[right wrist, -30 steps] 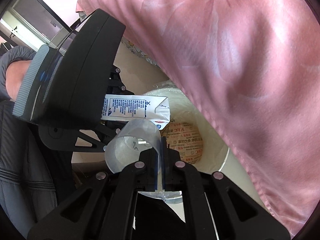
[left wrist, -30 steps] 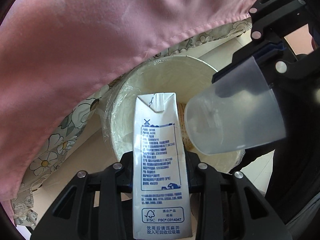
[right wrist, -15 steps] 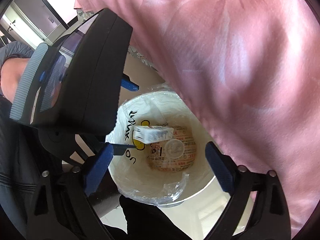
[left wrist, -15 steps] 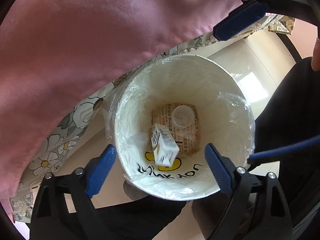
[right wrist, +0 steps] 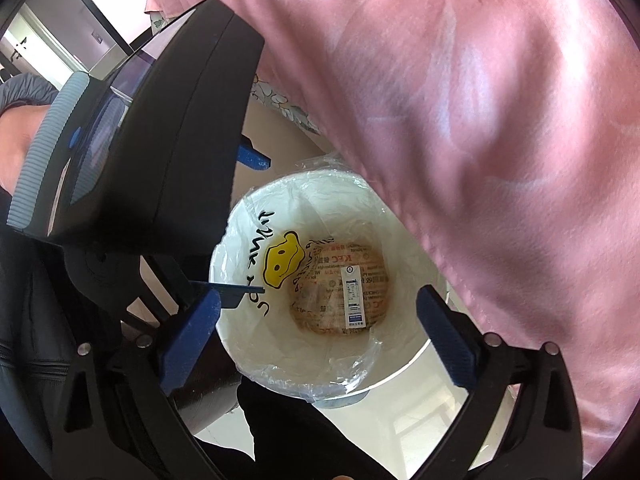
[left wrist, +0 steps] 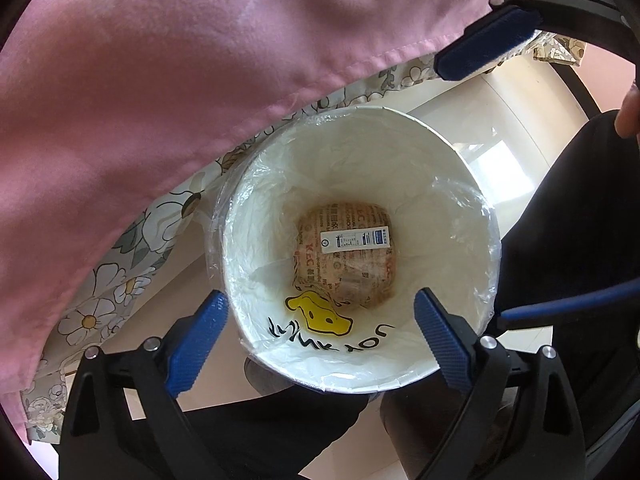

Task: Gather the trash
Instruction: 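Open the left gripper to drop the carton while the right gripper releases the cup into the bin, then move both open grippers back from the bin toward the bed items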

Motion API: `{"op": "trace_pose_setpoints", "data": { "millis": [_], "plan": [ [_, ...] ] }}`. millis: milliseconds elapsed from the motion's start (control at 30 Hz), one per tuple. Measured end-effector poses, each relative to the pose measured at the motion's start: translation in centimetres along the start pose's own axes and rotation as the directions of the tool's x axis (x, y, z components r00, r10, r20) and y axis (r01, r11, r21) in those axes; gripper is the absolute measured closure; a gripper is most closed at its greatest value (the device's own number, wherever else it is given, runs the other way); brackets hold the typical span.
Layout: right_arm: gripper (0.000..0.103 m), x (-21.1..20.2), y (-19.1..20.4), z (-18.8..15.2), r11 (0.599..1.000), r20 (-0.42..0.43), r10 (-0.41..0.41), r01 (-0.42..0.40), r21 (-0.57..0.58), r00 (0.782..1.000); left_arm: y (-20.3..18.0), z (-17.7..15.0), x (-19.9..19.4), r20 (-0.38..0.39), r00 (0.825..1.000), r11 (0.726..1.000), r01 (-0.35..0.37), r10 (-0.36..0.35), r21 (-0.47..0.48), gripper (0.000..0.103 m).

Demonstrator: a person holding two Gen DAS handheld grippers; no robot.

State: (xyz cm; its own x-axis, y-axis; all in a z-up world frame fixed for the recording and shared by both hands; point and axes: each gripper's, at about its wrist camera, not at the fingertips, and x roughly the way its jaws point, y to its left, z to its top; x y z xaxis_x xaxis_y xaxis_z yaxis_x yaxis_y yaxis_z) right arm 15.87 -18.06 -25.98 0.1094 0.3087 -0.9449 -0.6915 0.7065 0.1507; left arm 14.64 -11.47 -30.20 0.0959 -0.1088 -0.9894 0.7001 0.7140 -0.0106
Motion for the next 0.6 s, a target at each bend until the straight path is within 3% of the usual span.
{"op": "trace_pose_setpoints", "data": {
  "millis": [600],
  "plan": [
    [0.007,-1.9,1.2,-1.1,0.999,0.047,-0.050,0.050,0.016,0.998,-0.7,-0.7,-2.3,0.032,0.999,0.999,-0.034,0.034,-0.002,0.007]
  ]
}}
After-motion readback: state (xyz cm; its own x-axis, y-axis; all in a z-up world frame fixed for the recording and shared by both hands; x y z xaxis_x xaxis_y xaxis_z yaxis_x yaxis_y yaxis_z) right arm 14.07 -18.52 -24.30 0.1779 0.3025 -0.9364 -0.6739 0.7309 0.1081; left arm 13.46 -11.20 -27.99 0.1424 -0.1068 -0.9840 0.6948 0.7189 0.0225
